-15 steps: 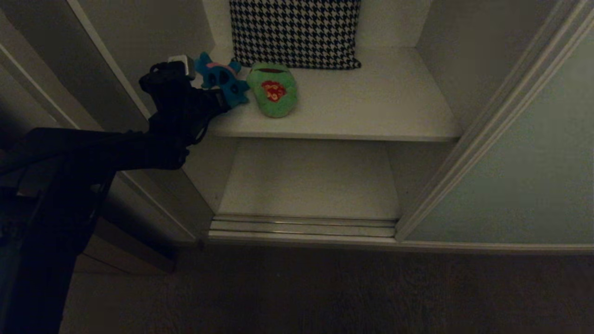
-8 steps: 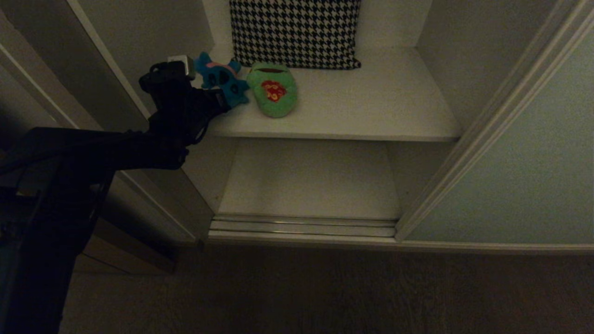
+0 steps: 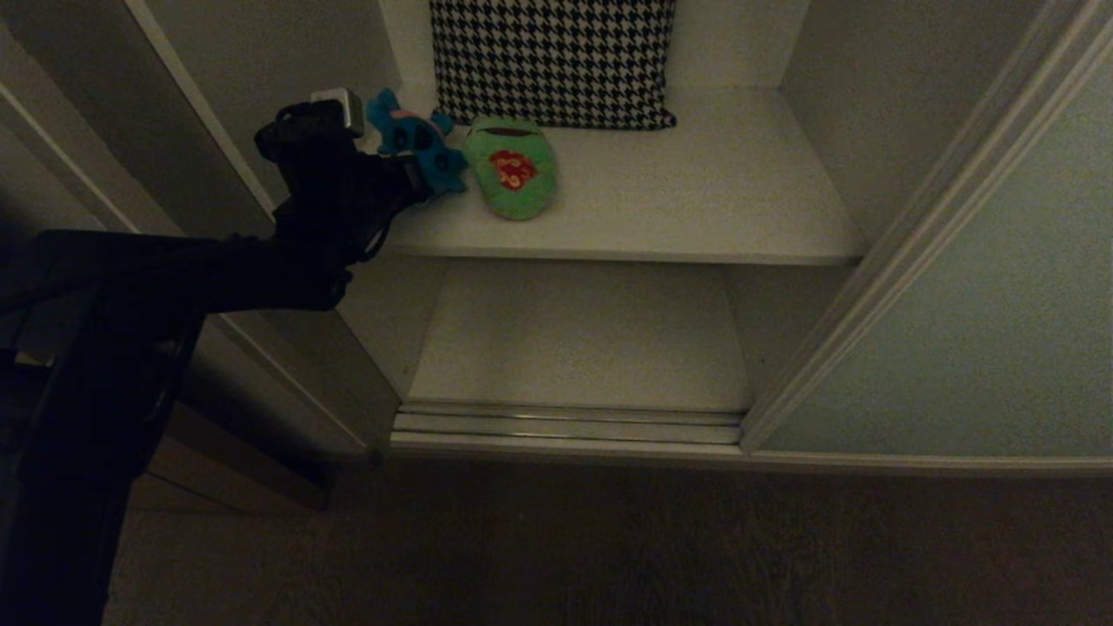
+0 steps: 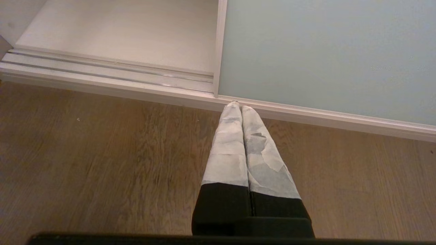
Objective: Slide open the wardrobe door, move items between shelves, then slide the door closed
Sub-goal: Place the blue doll on the lower shelf
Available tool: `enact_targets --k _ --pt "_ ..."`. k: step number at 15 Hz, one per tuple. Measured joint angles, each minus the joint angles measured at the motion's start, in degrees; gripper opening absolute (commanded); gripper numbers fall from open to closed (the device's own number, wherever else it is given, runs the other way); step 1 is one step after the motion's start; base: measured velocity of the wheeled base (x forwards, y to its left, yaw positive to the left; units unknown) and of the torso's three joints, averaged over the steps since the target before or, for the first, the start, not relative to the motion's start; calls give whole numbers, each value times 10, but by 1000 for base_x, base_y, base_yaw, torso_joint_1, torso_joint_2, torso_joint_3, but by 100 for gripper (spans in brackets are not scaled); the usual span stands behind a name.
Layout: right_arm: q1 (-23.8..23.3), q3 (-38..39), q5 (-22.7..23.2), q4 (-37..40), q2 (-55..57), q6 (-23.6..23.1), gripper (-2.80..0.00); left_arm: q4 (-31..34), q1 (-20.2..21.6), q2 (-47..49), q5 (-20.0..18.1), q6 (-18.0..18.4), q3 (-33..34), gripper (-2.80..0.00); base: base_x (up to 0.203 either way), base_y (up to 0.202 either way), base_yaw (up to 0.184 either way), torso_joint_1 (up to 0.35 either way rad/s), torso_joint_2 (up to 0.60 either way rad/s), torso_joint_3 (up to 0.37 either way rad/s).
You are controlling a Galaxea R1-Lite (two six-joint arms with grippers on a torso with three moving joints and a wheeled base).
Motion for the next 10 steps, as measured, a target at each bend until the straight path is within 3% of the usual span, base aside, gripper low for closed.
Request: enact_targets --k 6,10 --pt "0 0 0 0 0 0 -280 12 -20 -62 7 -7 11 -280 0 0 0 0 0 0" --pt "0 0 0 0 0 0 -280 68 -31 -144 7 -4 45 -280 0 0 0 0 0 0"
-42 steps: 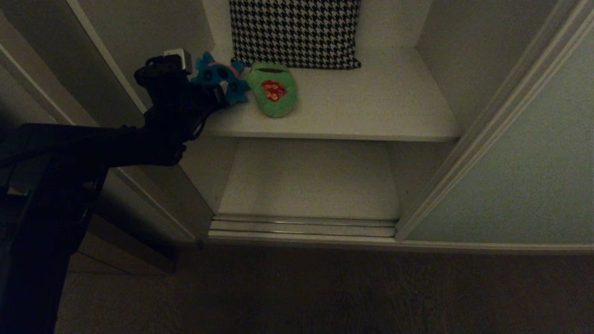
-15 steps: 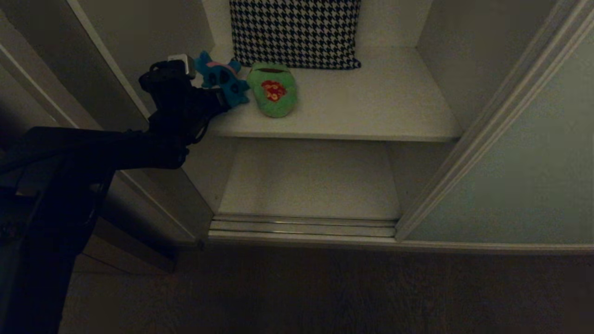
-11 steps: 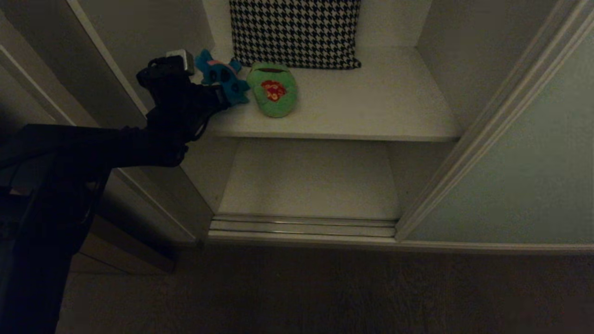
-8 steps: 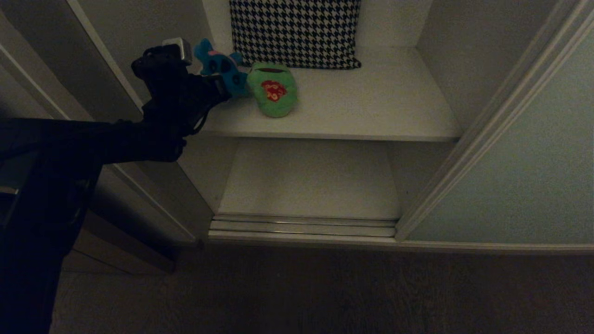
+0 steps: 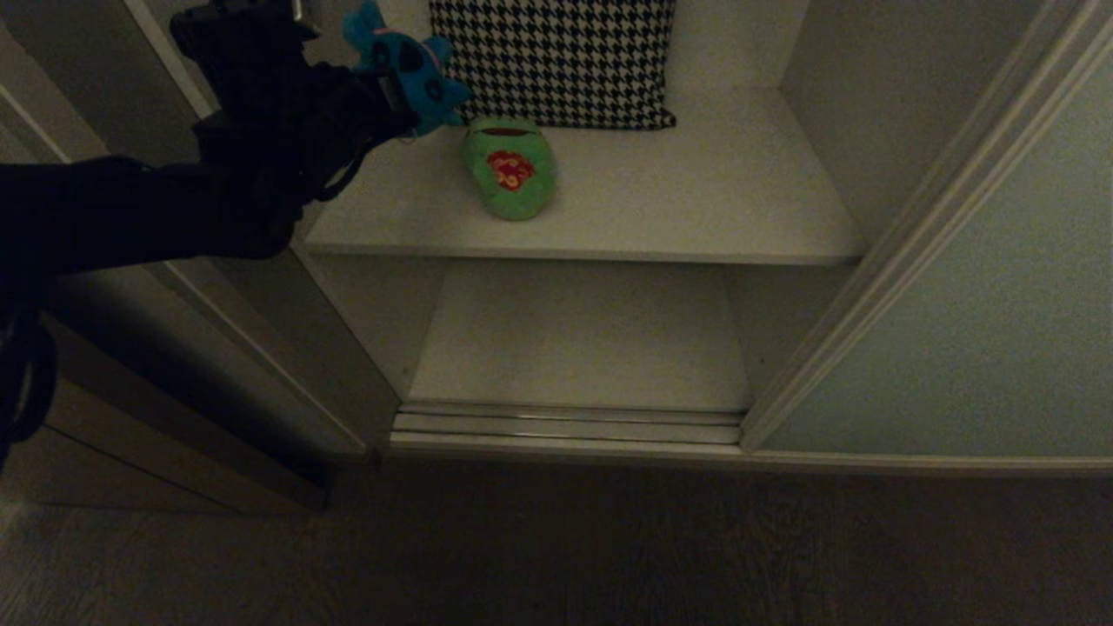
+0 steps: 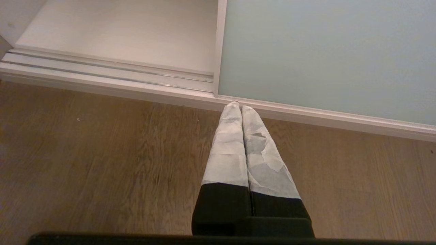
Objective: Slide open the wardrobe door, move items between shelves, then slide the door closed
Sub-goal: Place the blue doll on the lower shelf
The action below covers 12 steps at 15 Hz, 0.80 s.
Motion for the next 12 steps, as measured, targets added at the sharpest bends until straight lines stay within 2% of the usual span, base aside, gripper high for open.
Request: enact_targets --k 5,8,12 --pt "0 0 0 0 0 0 -280 94 -6 -124 -4 4 59 -280 0 0 0 0 0 0" --pt "0 0 0 0 0 0 -280 162 -7 -229 -10 3 152 -280 0 0 0 0 0 0" --pt "0 0 0 0 0 0 -280 275 -8 -411 -14 1 316 -280 0 0 0 0 0 0"
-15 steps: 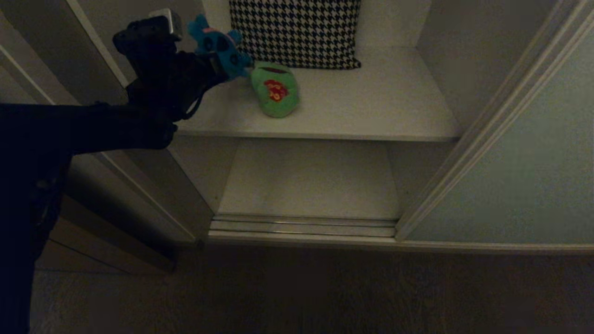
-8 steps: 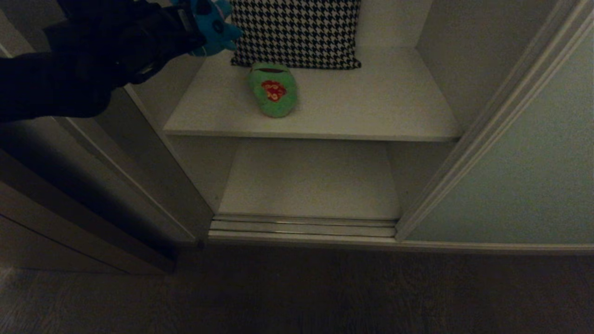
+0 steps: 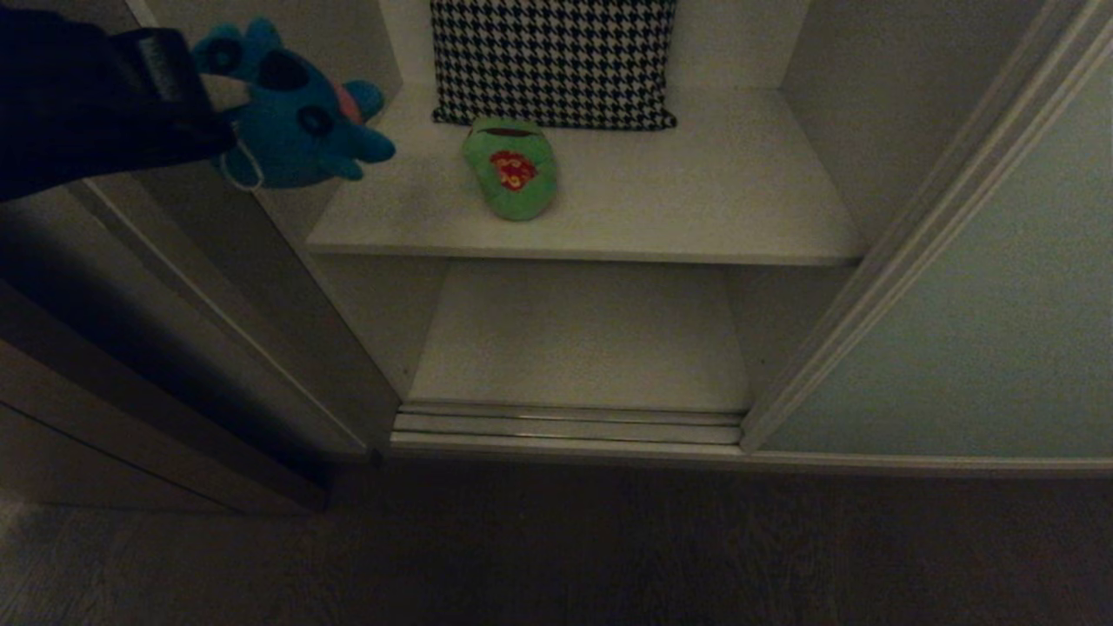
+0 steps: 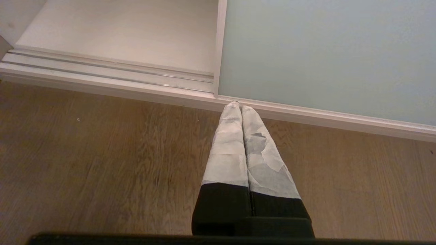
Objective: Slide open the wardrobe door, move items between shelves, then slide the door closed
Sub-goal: Place the blue doll on the lower shelf
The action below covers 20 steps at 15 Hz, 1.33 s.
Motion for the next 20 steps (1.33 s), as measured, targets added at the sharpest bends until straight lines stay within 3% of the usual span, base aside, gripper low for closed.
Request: enact_targets --k 4,9,15,20 --pt "0 0 0 0 0 0 -280 95 12 -207 0 3 166 -280 0 0 0 0 0 0" --pt "0 0 0 0 0 0 -280 173 90 -455 -26 15 378 -280 0 0 0 0 0 0" --pt "0 0 0 0 0 0 -280 189 120 -680 -43 74 580 -280 0 0 0 0 0 0" --pt "0 0 0 0 0 0 -280 154 123 -750 -47 85 687 -280 0 0 0 0 0 0"
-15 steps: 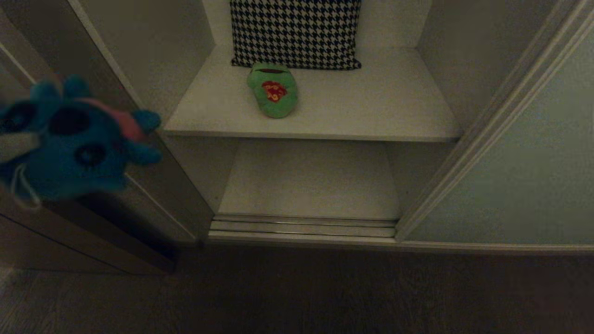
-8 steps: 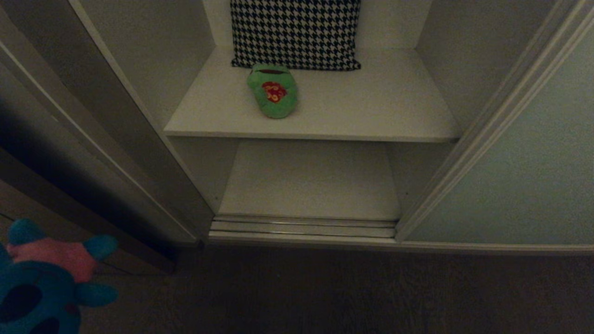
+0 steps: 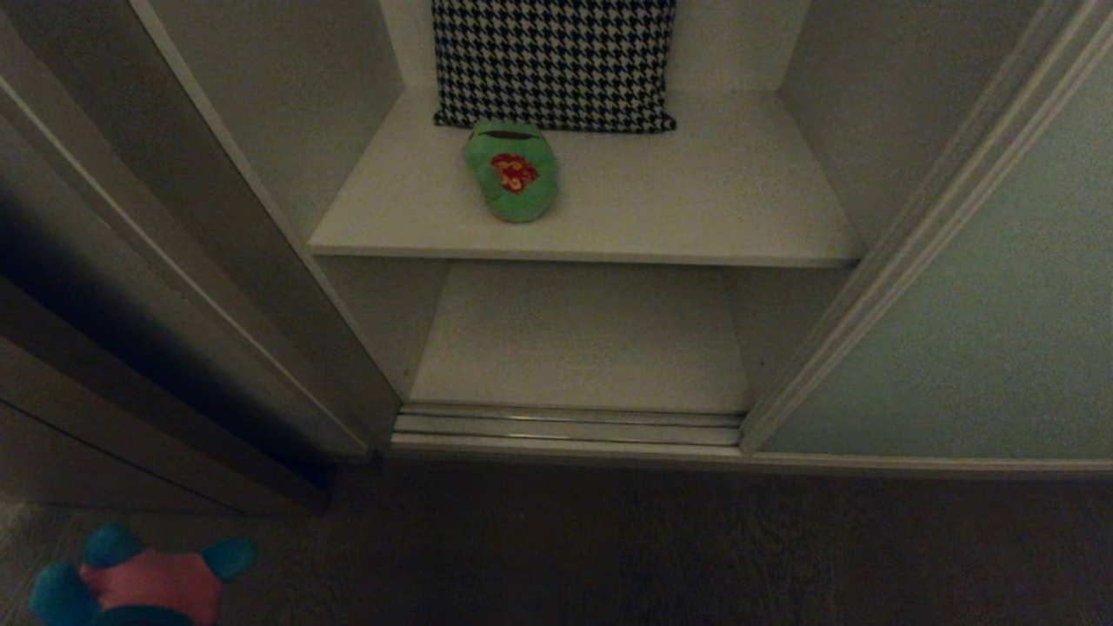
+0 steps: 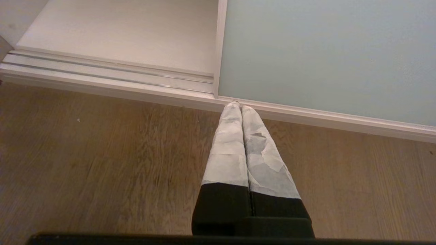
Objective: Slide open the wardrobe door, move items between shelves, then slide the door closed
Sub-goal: Place the blue doll on the lower shelf
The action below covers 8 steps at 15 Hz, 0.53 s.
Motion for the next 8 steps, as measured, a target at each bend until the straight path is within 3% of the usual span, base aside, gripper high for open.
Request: enact_targets --k 3,8 --pt "0 0 0 0 0 0 -280 -99 0 -7 -4 3 51 -280 0 0 0 0 0 0" --pt "0 0 0 0 0 0 -280 -106 0 -9 -4 7 62 -280 0 0 0 0 0 0"
